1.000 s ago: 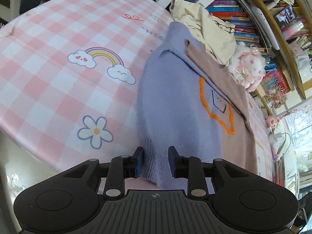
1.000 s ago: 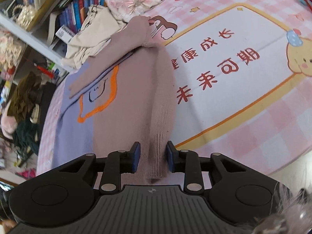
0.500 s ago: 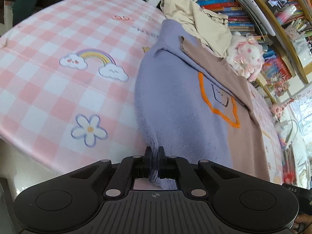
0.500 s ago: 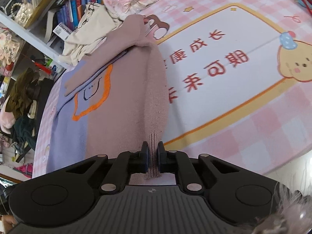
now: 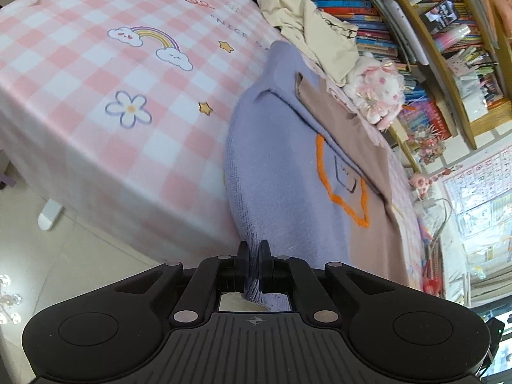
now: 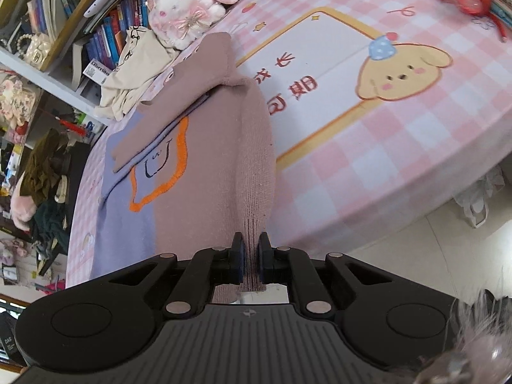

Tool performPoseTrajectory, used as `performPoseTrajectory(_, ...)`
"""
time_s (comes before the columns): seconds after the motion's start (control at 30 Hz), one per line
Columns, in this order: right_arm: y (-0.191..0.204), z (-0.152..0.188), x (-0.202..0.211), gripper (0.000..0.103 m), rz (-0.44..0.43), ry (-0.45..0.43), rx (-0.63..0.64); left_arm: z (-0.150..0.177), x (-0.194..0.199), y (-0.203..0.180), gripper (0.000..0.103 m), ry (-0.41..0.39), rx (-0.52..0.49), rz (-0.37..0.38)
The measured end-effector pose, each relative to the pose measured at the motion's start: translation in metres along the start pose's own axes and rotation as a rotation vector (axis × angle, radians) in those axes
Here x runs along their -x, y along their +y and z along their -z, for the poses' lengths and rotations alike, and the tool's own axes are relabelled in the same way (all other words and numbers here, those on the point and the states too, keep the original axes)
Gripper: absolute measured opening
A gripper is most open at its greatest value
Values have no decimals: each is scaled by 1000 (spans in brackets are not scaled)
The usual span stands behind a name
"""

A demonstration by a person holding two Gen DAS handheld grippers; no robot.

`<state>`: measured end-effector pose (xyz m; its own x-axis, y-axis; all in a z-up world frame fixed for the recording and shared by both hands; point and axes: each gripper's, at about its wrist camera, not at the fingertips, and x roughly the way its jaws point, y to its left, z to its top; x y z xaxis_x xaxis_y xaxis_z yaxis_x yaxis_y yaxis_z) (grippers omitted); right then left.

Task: Fold clothes
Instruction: 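Lift the hem with both grippers and fold it up toward the collar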

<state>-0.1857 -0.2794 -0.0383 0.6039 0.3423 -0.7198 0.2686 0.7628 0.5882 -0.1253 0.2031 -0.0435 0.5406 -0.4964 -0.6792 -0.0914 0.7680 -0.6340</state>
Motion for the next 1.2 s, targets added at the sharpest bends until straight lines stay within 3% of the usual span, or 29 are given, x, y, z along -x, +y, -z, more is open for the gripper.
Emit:
performPoseTrajectory(0.33, -26, 21, 32, 8, -37, 27, -8, 52, 23, 0, 3, 0, 28, -4)
performPoseTrajectory(0.6, -40, 30, 52, 8, -87, 36, -22, 62, 45, -2, 3, -46, 79, 64)
performPoseTrajectory(0.77, -31, 13, 65, 8, -186, -8, -35, 51, 51, -5, 3, -111, 227, 254)
performPoseTrajectory(0.87, -24, -5, 72, 8, -260, -53, -54, 37, 52, -12, 3, -153, 250, 324)
performPoseTrajectory(1.07, -16, -53, 67, 9, -329, -118, -172, -12, 41, -29, 3, -231, 260, 363)
performPoseTrajectory(1.2, 6, -88, 53, 9, -314, -158, -148, -46, 23, -50, 3, -256, 207, 362)
